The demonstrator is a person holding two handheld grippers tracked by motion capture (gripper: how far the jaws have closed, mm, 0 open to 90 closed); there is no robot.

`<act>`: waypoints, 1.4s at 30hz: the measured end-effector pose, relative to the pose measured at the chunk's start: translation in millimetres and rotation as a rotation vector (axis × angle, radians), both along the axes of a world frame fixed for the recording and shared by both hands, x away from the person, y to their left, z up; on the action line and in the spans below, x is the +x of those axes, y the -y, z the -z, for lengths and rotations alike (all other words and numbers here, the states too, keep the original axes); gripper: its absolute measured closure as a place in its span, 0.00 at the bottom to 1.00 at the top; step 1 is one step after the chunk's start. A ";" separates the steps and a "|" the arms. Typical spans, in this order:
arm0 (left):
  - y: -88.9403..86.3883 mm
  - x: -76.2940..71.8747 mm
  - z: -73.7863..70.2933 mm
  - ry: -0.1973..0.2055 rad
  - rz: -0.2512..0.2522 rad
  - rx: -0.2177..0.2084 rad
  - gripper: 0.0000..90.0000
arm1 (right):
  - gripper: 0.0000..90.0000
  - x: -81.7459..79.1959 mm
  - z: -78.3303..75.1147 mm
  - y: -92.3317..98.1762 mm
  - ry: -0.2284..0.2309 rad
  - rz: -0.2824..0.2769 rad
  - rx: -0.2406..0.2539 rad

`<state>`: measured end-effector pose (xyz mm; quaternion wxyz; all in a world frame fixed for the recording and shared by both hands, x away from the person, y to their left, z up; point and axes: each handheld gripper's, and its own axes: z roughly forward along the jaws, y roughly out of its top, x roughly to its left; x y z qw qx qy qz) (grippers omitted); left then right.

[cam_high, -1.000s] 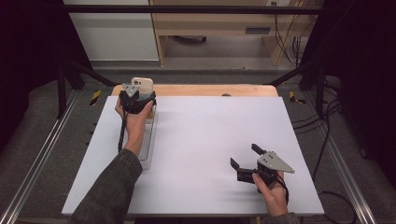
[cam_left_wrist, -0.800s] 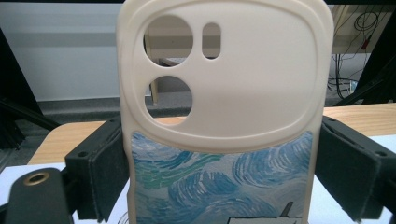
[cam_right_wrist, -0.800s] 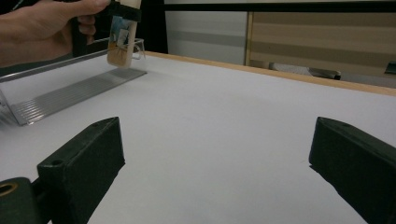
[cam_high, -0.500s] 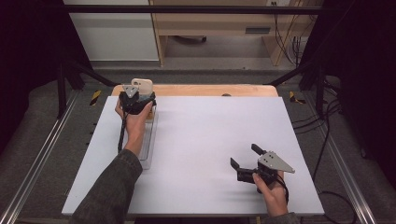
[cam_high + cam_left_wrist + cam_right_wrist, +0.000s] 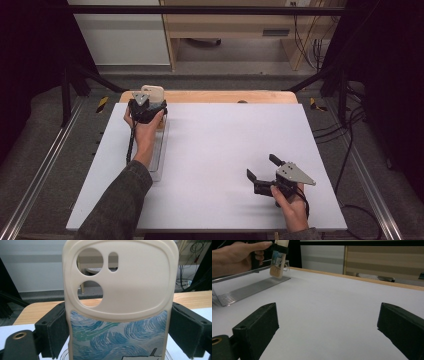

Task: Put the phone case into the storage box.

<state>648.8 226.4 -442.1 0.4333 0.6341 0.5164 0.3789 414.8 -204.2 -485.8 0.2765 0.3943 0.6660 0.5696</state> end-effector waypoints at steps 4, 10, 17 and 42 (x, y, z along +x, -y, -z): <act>-0.1 -0.6 1.2 -0.001 -0.002 -0.008 0.12 | 0.04 0.2 0.0 0.3 0.000 0.000 0.003; 1.4 -0.6 1.7 -0.007 0.005 -0.009 0.12 | 0.04 0.0 0.0 -1.6 0.000 -0.005 -0.004; 1.0 -0.6 2.5 -0.012 0.003 -0.009 0.12 | 0.04 -0.2 0.0 -1.4 0.001 -0.007 -0.004; 1.6 0.5 4.4 -0.032 0.013 -0.021 0.12 | 0.04 0.0 0.5 -2.7 -0.004 -0.014 -0.002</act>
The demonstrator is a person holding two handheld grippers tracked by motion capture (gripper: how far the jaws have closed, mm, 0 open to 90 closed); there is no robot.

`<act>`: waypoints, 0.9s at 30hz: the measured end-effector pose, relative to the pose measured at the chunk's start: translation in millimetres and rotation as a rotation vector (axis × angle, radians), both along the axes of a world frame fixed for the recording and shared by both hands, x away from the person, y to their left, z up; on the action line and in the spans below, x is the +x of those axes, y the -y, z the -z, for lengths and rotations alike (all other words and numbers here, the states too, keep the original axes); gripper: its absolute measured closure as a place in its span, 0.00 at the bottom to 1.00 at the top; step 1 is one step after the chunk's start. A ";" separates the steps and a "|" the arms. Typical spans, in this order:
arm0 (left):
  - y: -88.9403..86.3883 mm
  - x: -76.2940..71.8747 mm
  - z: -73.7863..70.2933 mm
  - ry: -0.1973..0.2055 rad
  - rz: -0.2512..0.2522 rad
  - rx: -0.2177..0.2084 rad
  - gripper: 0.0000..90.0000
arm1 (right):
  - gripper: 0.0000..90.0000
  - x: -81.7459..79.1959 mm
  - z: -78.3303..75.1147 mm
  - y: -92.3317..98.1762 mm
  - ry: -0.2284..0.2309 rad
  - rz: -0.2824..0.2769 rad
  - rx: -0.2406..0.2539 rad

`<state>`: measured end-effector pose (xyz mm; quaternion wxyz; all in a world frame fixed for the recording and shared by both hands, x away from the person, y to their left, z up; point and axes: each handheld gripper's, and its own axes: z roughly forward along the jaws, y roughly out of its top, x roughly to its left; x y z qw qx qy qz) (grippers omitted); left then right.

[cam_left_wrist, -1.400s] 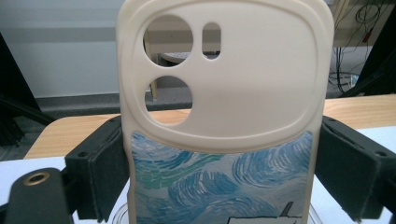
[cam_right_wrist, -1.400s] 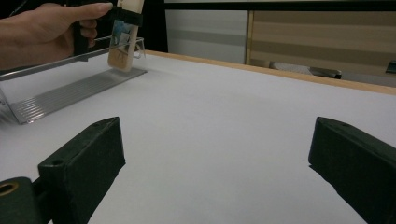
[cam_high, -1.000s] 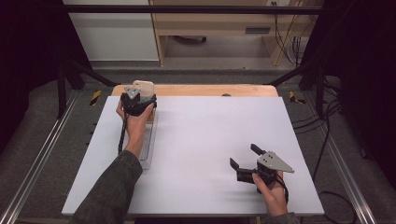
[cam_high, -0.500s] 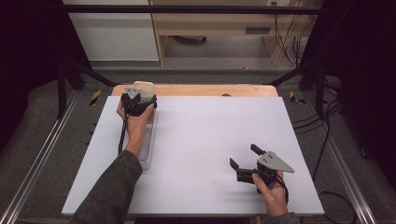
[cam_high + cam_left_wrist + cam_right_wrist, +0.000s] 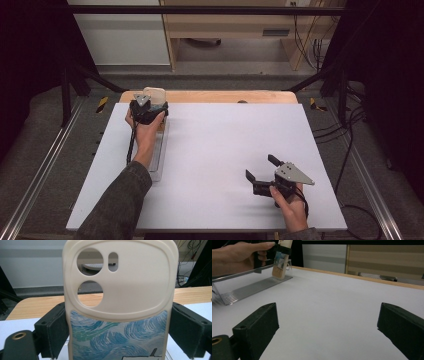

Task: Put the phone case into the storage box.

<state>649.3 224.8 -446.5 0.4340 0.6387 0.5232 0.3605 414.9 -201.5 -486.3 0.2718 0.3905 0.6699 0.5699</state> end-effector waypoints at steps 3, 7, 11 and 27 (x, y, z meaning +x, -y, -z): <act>0.0 0.2 0.0 -0.002 -0.003 0.001 0.12 | 0.04 0.0 0.1 -0.3 -0.002 -0.002 -0.001; 0.9 0.5 -0.2 -0.005 -0.005 0.005 0.12 | 0.04 0.3 0.3 -0.5 -0.003 -0.002 -0.002; 1.2 0.8 -0.5 -0.009 -0.004 0.008 0.12 | 0.04 0.2 0.3 -0.3 -0.004 -0.002 -0.002; -1.0 -1.2 -5.1 0.013 -0.006 -0.015 0.09 | 0.04 1.4 2.2 -4.2 -0.019 -0.018 0.009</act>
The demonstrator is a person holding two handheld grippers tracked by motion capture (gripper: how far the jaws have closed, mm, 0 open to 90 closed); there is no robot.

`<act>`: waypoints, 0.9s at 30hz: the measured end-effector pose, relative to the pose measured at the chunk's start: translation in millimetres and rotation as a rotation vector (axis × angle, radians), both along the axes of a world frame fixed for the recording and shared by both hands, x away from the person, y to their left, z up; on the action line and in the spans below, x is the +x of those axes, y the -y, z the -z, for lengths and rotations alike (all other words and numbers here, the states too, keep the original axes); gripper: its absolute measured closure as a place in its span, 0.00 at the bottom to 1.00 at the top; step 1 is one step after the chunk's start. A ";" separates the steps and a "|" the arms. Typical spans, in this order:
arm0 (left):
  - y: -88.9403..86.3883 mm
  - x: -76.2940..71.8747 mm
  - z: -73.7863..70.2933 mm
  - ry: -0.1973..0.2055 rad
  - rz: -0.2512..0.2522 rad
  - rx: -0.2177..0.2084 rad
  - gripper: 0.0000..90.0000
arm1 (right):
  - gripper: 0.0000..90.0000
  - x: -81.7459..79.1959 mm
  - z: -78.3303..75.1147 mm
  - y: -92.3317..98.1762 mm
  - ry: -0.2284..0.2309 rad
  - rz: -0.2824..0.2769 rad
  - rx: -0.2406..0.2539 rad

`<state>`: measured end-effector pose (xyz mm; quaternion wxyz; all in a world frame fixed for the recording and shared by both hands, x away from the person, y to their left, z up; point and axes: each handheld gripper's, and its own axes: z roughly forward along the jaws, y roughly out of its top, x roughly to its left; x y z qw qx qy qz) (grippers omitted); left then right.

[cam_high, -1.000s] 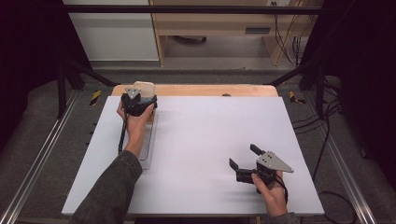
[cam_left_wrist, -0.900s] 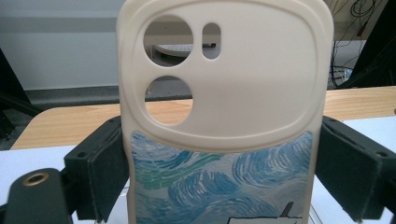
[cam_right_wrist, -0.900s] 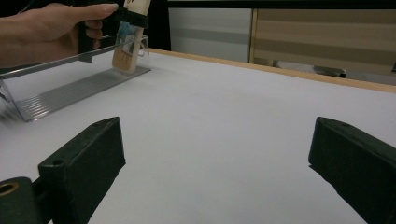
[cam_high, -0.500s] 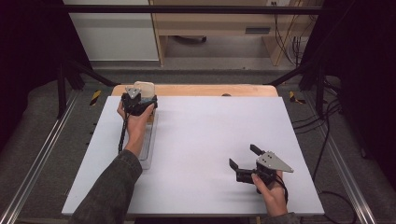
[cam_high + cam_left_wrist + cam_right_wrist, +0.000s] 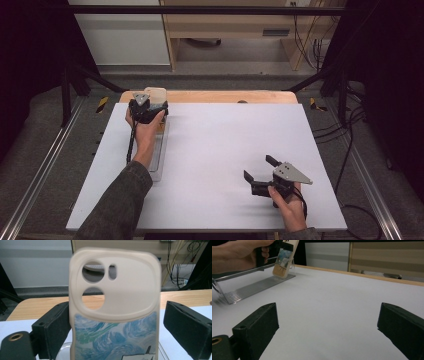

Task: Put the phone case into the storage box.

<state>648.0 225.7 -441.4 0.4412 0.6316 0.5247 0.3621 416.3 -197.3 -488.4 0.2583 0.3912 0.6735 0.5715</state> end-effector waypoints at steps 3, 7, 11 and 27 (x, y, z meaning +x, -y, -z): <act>0.0 -0.9 -0.9 0.006 0.004 0.017 0.08 | 0.04 -0.5 0.0 -0.9 0.002 -0.002 -0.009; -0.1 -2.6 -2.8 0.018 0.018 0.026 0.08 | 0.04 -1.5 -1.0 -0.6 0.005 0.000 -0.009; 1.2 -5.1 -6.8 0.039 0.036 0.083 0.07 | 0.04 -1.8 -1.5 0.3 0.010 0.004 -0.010; 9.0 -19.9 -23.6 0.048 0.072 0.101 0.08 | 0.04 -3.5 -4.5 6.9 0.024 0.018 0.005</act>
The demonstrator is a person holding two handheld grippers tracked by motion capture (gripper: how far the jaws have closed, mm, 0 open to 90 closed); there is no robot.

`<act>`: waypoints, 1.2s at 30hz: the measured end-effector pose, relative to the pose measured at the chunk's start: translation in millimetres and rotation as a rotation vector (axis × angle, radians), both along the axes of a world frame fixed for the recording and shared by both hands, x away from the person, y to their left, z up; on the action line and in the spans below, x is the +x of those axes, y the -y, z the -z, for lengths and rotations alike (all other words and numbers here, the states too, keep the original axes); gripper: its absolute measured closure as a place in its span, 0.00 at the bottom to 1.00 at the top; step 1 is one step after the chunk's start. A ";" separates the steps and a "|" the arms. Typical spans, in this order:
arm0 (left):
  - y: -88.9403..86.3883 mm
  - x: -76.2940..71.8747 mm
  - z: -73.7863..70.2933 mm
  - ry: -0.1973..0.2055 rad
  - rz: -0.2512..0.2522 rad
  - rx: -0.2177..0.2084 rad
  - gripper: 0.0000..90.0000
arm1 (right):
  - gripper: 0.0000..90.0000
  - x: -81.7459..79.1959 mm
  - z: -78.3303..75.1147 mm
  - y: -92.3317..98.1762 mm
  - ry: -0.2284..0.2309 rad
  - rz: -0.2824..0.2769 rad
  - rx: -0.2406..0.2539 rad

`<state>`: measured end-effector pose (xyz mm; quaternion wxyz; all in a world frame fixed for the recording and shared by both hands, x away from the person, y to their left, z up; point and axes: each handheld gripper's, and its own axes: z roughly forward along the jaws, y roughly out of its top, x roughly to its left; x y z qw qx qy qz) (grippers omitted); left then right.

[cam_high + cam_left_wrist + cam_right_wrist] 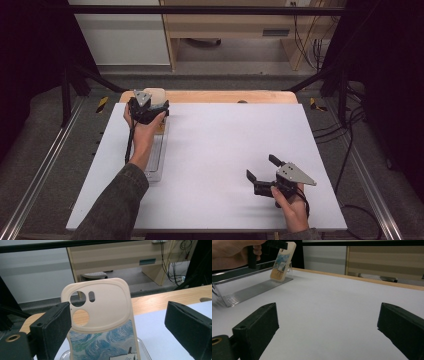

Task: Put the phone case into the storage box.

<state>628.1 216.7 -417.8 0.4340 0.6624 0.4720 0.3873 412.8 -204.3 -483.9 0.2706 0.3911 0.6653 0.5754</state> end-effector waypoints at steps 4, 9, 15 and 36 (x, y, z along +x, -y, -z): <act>1.1 -5.8 -3.8 -0.002 0.024 0.003 0.07 | 0.04 -1.0 -0.9 1.6 0.006 0.000 -0.002; 2.8 -14.3 -4.5 -0.017 0.056 0.034 0.07 | 0.04 -1.5 -2.2 1.3 0.008 -0.001 0.004; 5.0 -27.1 -6.0 -0.018 0.101 0.039 0.07 | 0.04 -2.2 -1.1 0.1 0.011 -0.016 -0.011; 20.6 -60.0 -17.9 -0.017 0.218 0.229 0.07 | 0.04 -6.4 -1.6 1.4 0.013 -0.009 -0.004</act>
